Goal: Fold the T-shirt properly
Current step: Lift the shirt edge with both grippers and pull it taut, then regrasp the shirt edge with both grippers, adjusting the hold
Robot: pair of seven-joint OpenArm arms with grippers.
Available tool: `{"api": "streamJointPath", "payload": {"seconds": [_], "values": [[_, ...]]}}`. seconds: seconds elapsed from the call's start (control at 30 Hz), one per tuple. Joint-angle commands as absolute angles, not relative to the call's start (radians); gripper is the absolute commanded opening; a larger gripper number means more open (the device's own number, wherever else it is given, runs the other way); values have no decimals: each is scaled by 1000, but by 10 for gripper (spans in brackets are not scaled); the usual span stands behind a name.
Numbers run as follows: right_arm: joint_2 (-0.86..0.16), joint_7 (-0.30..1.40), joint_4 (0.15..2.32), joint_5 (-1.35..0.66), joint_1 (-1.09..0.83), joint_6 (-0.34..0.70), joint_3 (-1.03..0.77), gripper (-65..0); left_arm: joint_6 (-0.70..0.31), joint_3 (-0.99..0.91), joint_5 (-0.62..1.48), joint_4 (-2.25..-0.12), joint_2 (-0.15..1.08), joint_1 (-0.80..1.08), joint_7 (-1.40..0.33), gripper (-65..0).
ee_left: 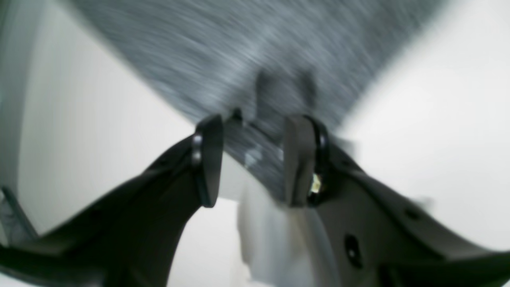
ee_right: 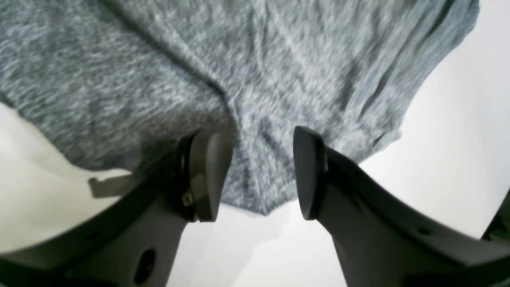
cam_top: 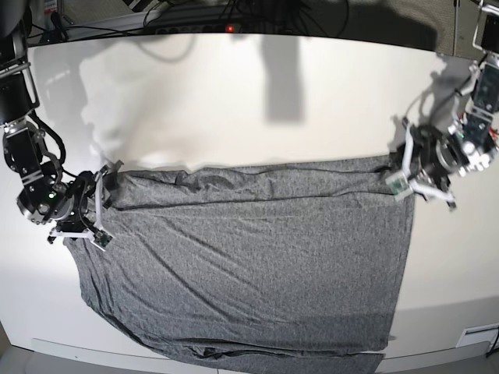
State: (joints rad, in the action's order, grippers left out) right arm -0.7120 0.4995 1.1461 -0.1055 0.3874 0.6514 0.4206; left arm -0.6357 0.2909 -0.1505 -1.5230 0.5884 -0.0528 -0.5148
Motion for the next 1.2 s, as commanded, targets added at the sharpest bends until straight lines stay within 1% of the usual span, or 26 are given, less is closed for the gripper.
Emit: {"api": "streamJointPath", "payload": {"seconds": [0.0, 0.07, 0.13, 0.2, 0.33, 0.53, 0.6, 0.63, 0.67, 0.73, 0.77, 0.8, 0.9, 0.93, 0.97, 1.0, 1.17], "values": [[-741, 503, 1166, -120, 413, 657, 411, -361, -629, 318, -182, -1538, 614, -62, -487, -405], [-751, 520, 1172, -144, 413, 663, 411, -361, -611, 390, -257, -1538, 633, -46, -475, -405], [-751, 538, 1173, -146, 413, 663, 411, -361, -548, 436, -314, -1537, 640, -38, -474, -405], [-751, 561, 1173, -153, 412, 663, 411, -361, -514, 455, -339, -1537, 641, -36, -474, -405], [-751, 595, 1173, -170, 412, 663, 411, -361, -513, 455, -340, -1524, 641, -36, -454, -405], [-751, 656, 1173, -226, 412, 672, 411, -361, -516, 455, -340, -1431, 640, -38, -391, -405], [-751, 671, 1175, -249, 412, 684, 412, -361, -548, 455, -341, -1414, 641, -38, -394, -405], [-751, 682, 1178, -252, 412, 690, 411, -361, -577, 455, -340, -1411, 641, -38, -398, -415], [-751, 691, 1185, -251, 412, 698, 411, -361, -609, 455, -340, -1409, 640, -36, -399, -444], [-751, 723, 1206, -251, 412, 698, 411, -361, -657, 455, -340, -1404, 640, -36, -395, -520], [-751, 741, 1221, -252, 412, 698, 412, -361, -663, 455, -340, -1401, 640, -36, -395, -554], [-751, 758, 1237, -252, 412, 698, 411, -361, -663, 455, -340, -1399, 640, -36, -395, -575], [-751, 799, 1287, -252, 412, 698, 411, -361, -663, 455, -340, -1399, 638, -36, -397, -592], [-751, 813, 1303, -257, 412, 698, 411, -361, -663, 455, -339, -1398, 634, -36, -408, -607], [-752, 832, 1319, -272, 412, 698, 411, -361, -663, 455, -337, -1398, 629, -36, -420, -642], [-754, 855, 1335, -292, 411, 698, 411, -361, -663, 455, -330, -1398, 626, -36, -427, -650], [-794, 991, 1405, -385, 391, 698, 412, -361, -662, 454, -341, -1398, 601, -36, -432, -650]]}}
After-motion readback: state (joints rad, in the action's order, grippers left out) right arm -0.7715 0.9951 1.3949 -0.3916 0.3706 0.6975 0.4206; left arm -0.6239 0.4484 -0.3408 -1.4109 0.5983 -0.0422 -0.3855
